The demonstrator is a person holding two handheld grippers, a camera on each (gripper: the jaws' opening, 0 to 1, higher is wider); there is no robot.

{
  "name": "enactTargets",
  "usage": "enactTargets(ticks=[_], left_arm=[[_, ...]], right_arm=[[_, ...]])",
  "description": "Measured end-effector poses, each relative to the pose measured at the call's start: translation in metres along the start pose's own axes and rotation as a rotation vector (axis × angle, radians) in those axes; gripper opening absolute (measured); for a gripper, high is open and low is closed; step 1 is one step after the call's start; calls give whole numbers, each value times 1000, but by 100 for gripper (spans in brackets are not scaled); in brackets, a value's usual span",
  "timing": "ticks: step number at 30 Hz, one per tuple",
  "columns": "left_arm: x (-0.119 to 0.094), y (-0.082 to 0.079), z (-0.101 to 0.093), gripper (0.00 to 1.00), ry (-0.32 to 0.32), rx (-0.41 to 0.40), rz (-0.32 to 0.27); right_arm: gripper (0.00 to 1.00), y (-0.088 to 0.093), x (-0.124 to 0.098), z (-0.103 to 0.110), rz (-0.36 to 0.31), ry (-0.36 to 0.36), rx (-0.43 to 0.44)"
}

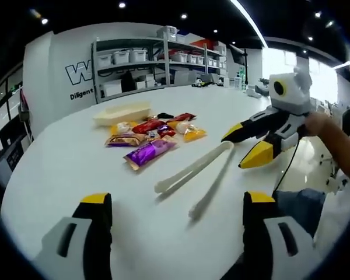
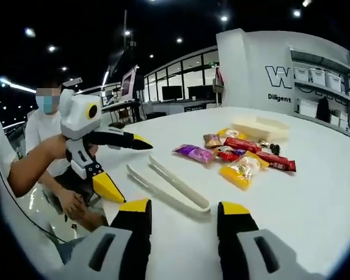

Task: Place the target food into the container with the food tongs after gripping and lifting it, then release it inside without dropping or visibly crushing the food.

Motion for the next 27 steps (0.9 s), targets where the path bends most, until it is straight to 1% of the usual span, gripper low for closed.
enactTargets(ticks=[1,4,6,9,15,18,21,24,27], left_arm=[[0,0,-1,88,7,1,0],[1,0,-2,85,16,-5,4],[2,0,-3,84,20,-6,5],[3,-1,-4,82,22,-1,3],[4,1,-10,74,59,-25,6],[5,0,-10,72,65,-17,4],[4,0,-13,70,67,-15,12],[4,-1,-16,67,77,-9,23],[5,-1,-19,64,90,-1,25]], right_arm=[[39,-1,0,1,-4,-7,13],[36,0,0,3,0,-13,5],[36,1,0,3,0,-8,1],[33,1,-2,2,-5,-4,20],[25,3,-6,1,4,1,46],[22,4,-8,0,9,1,48],[18,4,-8,-3,3,10,76],[14,5,-8,-6,-3,23,77],[14,4,-8,-7,-11,17,115]])
Point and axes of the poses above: the point that each gripper's makers call its tool centre point, and the gripper's own axes: x roughly forward along the fingers, z roughly to its left, y roughly out of its underside, the point moved 2 cm from there along -x, roughly backward along the fingers, and after that the axes turned 5 degrees about -x, right-handed, at the moved point
